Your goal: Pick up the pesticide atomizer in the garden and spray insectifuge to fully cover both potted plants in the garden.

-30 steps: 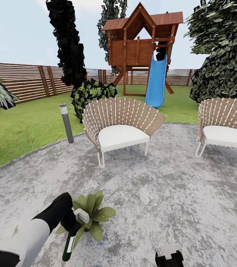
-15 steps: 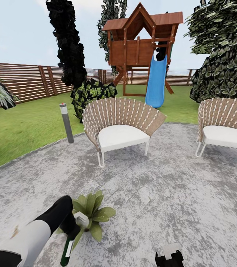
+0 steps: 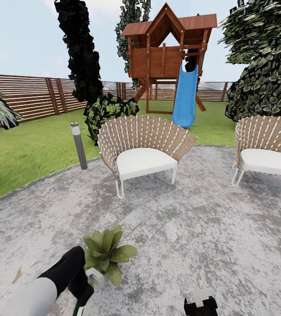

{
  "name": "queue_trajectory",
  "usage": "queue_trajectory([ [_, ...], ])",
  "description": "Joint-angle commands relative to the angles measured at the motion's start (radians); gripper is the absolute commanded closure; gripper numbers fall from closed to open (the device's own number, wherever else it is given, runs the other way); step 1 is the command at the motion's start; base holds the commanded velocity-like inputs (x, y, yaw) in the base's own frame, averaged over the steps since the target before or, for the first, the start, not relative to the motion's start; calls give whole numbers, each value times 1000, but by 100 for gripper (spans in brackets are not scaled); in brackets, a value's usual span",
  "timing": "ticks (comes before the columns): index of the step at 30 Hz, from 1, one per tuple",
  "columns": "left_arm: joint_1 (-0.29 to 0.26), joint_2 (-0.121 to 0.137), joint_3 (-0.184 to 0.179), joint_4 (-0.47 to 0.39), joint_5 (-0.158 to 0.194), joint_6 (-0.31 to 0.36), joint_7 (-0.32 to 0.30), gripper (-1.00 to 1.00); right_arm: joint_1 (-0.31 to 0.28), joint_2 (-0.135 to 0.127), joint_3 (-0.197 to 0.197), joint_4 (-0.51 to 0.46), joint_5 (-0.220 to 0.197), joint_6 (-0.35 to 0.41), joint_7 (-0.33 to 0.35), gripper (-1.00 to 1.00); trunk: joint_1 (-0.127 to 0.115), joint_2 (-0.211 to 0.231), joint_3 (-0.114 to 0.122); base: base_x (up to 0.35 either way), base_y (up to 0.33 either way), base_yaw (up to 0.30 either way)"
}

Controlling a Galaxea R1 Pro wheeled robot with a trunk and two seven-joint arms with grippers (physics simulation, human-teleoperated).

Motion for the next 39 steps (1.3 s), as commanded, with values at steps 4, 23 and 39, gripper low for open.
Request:
queue_trajectory([
  [4,4,-41,-5,-15,-11,2,-11,100,-1,1,-8,1,10,-3,-3,-100,0,0,-1,0,0,0],
  [23,17,-7,-5,-2,-12,-1,81,100,-1,1,-8,1,10,-3,-3,-100,0,0,-1,0,0,-46],
  [39,17,-19,0,-16,-4,2,85,100,-1,1,-8,1,10,-3,-3,-100,0,0,-1,30,127,-4],
])
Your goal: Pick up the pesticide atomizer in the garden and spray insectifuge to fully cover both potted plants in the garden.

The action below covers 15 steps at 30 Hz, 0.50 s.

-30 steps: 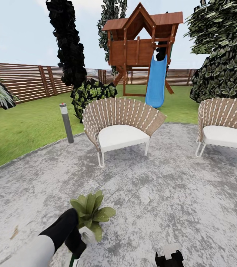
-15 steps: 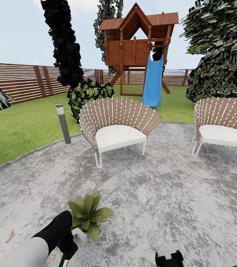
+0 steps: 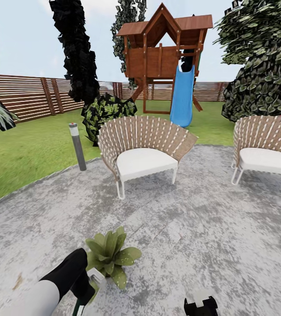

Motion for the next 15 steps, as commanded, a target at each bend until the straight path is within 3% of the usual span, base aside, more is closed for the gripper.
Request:
queue_trajectory([
  [1,0,-1,-4,-2,-10,0,-10,100,-1,1,-8,1,10,-3,-3,-100,0,0,-1,154,69,0],
  [8,0,-21,-5,-3,-11,-1,-10,100,-1,1,-8,1,10,-3,-3,-100,0,0,-1,11,10,0],
  [11,0,-21,-5,-3,-13,-1,-10,100,-1,1,-8,1,10,-3,-3,-100,0,0,-1,-251,29,0],
  [15,-1,-18,-4,-5,-12,-1,-10,100,-1,1,-8,1,10,-3,-3,-100,0,0,-1,-194,211,0],
])
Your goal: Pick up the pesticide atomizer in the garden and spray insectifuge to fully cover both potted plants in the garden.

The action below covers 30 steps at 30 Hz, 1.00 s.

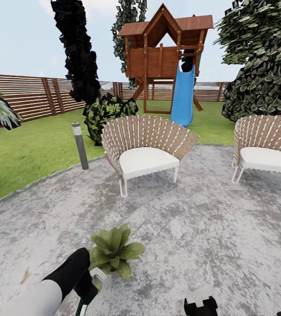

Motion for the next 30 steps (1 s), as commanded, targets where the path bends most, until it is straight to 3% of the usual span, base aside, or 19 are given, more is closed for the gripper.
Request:
queue_trajectory([
  [1,0,4,-4,-3,-8,1,-10,100,-1,1,-8,1,10,-3,-4,-100,0,0,-1,-50,283,0],
  [5,-5,9,-4,-7,-8,2,-10,100,-1,1,-8,1,10,-3,-4,-100,0,0,-1,-13,301,-31],
  [13,-6,9,-4,-58,-8,1,-12,100,-1,1,-8,1,10,-3,-4,-100,0,0,-1,-16,288,-255],
  [23,22,16,-10,-13,-16,-6,-13,100,-1,1,-8,1,12,-3,-4,-100,0,0,-1,-6,21,-21],
  [26,49,29,-7,-5,-16,-73,-12,100,-1,1,-7,1,12,-3,-4,-100,0,0,-1,0,0,0],
  [30,52,39,-4,-16,-12,-97,-12,100,-1,1,-8,1,12,-3,-4,-100,0,0,-1,0,0,0],
])
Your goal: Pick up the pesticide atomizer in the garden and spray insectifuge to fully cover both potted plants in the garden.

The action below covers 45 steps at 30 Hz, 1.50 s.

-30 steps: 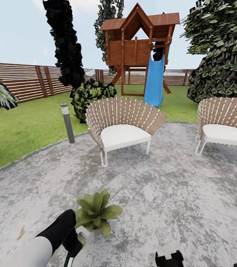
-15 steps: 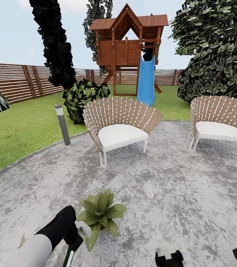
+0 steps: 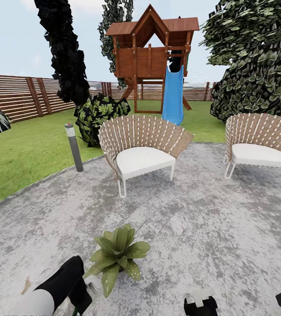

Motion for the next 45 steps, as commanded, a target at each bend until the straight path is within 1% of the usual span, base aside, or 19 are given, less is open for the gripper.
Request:
queue_trajectory([
  [1,-4,-1,-4,-5,-9,1,-10,100,-1,1,-8,1,10,-3,-3,-100,0,0,-1,0,0,0],
  [6,-10,-3,-4,-9,-9,4,-9,100,-1,2,-8,1,9,-3,-3,-100,0,0,-1,-10,120,-38],
  [10,-9,0,-3,-8,-9,3,-8,100,-1,2,-8,1,9,-3,-3,-100,0,0,-1,-81,275,-255],
  [14,-1,2,-2,-7,-9,-1,-8,100,-1,2,-8,1,9,-3,-3,-100,0,0,-1,-25,73,-176],
  [16,0,-1,-1,-7,-8,-1,-8,100,-1,2,-8,1,9,-3,-3,-100,0,0,-1,-2,7,-21],
  [19,-5,-15,-4,-13,-5,0,-8,100,-1,2,-9,1,9,-3,-4,-100,0,0,-1,-1,2,-5],
  [22,-9,-20,-4,-25,-5,1,-9,100,-1,2,-8,1,9,-3,-3,-100,0,0,-1,0,0,0],
  [24,-8,-8,-3,-29,-5,1,-11,100,-1,2,-9,1,9,-3,-3,-100,0,0,-1,0,0,-106],
  [26,-6,9,-2,-28,-5,0,-11,100,-1,2,-9,1,9,-3,-3,-100,0,0,-1,0,0,-239],
  [28,-4,36,-1,-25,-5,0,-11,100,-1,2,-8,1,9,-3,-4,-100,0,0,-1,0,0,-280],
  [30,-3,45,-1,-21,-5,-1,-12,100,-1,2,-9,1,7,-3,-4,-100,0,0,-1,0,0,-137],
  [32,-3,45,0,-20,-4,-1,-12,100,-1,2,-8,1,7,-3,-5,-100,0,0,-1,0,0,-45],
  [36,-3,33,-3,-31,-4,0,-10,100,-1,3,-7,1,10,-3,-4,-100,0,0,-1,0,0,-6],
  [38,-5,31,-4,-32,-4,0,-10,100,-1,2,-7,1,10,-3,-4,-100,0,0,-1,0,12,0],
  [45,-9,42,-3,-33,-5,2,-8,100,-1,2,-7,1,9,-3,-5,-100,0,0,-1,-113,226,-17],
])
